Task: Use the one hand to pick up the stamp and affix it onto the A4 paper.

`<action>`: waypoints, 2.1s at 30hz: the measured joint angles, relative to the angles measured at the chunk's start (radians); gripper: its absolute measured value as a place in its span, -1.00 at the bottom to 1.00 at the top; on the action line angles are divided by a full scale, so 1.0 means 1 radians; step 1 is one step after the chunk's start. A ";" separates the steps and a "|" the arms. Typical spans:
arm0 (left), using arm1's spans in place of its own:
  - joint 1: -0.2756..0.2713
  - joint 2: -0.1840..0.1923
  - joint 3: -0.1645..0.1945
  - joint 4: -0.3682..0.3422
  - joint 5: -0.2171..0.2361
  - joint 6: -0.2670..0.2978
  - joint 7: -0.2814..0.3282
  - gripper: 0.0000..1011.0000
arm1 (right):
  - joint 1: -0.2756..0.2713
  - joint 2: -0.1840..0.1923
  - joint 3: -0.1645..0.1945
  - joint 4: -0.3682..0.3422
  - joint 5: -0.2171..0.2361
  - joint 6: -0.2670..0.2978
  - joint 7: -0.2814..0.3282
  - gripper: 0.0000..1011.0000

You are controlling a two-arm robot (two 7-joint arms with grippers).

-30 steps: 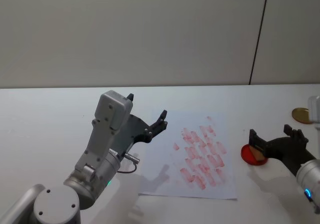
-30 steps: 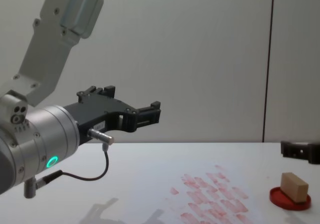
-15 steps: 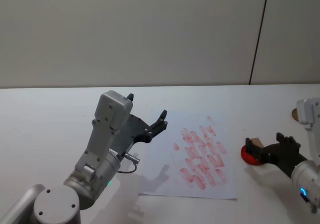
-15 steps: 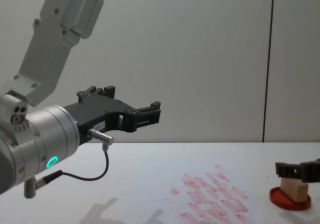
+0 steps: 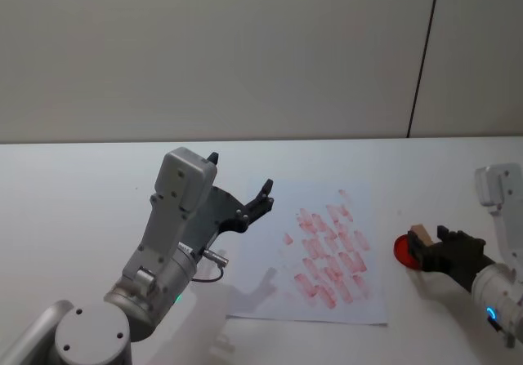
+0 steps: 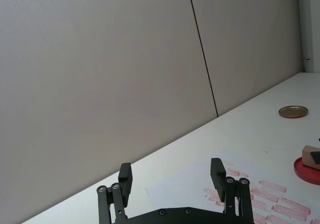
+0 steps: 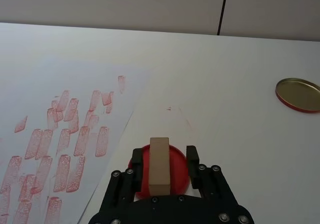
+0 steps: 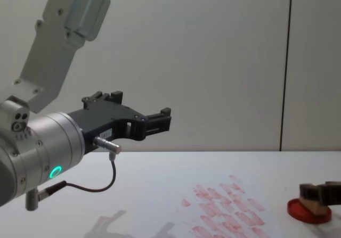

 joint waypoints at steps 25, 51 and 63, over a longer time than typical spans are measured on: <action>0.000 0.000 0.000 0.000 0.000 0.000 0.000 0.96 | 0.020 -0.012 -0.005 0.018 -0.035 -0.033 0.017 -0.57; 0.000 0.000 0.000 0.000 0.000 0.000 0.000 0.96 | 0.205 -0.094 -0.043 0.159 -0.137 -0.155 0.164 -0.57; 0.000 0.000 0.000 0.000 0.000 0.000 0.000 0.96 | 0.348 -0.164 -0.073 0.398 -0.180 -0.187 0.205 -0.58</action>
